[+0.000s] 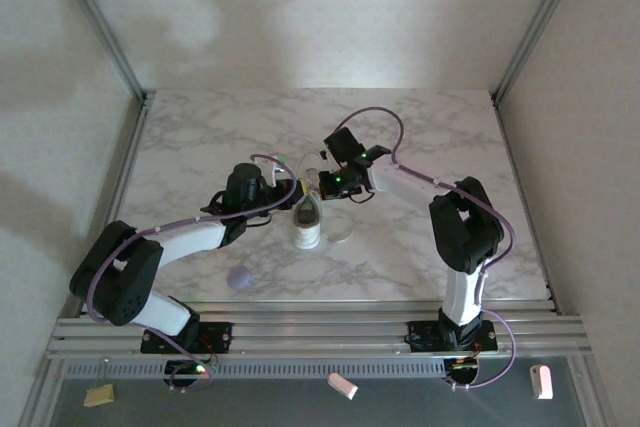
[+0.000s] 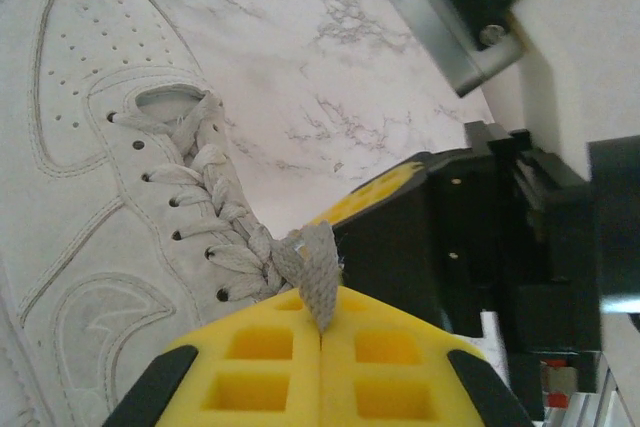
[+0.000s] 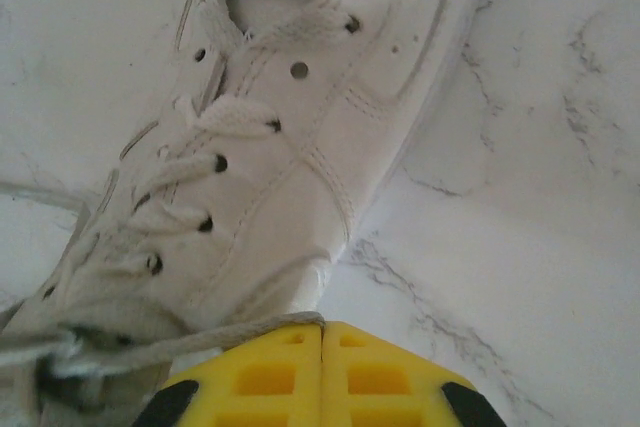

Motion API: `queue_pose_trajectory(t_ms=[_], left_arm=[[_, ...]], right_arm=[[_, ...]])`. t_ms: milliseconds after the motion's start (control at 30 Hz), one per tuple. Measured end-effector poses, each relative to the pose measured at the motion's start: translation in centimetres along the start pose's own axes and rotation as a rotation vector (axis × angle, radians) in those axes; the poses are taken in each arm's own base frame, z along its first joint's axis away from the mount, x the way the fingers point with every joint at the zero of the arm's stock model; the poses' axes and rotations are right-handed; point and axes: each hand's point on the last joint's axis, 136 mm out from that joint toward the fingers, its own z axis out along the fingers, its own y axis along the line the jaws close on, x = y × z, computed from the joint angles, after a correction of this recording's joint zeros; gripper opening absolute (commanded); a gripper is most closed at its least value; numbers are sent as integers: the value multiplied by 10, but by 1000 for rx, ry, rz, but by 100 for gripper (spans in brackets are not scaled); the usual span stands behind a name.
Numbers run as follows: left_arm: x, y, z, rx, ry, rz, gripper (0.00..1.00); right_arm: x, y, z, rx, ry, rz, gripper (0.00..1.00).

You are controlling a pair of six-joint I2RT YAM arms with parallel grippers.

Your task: Tie the shoes

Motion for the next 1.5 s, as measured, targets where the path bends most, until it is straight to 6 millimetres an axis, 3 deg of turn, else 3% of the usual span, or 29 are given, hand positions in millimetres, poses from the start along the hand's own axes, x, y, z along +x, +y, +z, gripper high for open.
queue_pose_trajectory(t_ms=[233,433,567,800,900,967,1067,1200,1400,1500], left_arm=[[1,0,0,-1,3,-1,0],[3,-6,3,12,16,4,0],[7,-11,5,24,31,9,0],[9,-12,6,24,38,9,0],[9,-11,5,22,36,9,0],[8,-11,6,19,33,9,0],[7,-10,5,11,27,9,0],[6,-8,5,4,22,9,0],[6,-8,5,4,22,8,0],[6,-8,5,4,22,8,0]], right_arm=[[-3,4,-22,-8,-48,-1,0],[-1,2,-19,-6,-45,7,0],[0,0,-7,-4,-30,13,1],[-2,0,-1,-7,-37,23,28],[-2,-3,-4,3,-52,34,34],[3,-7,-11,17,-67,43,34],[11,-13,-27,47,-104,63,23],[26,-8,-43,59,-149,74,17],[66,3,-34,61,-135,99,23],[68,-1,-33,73,-145,132,21]])
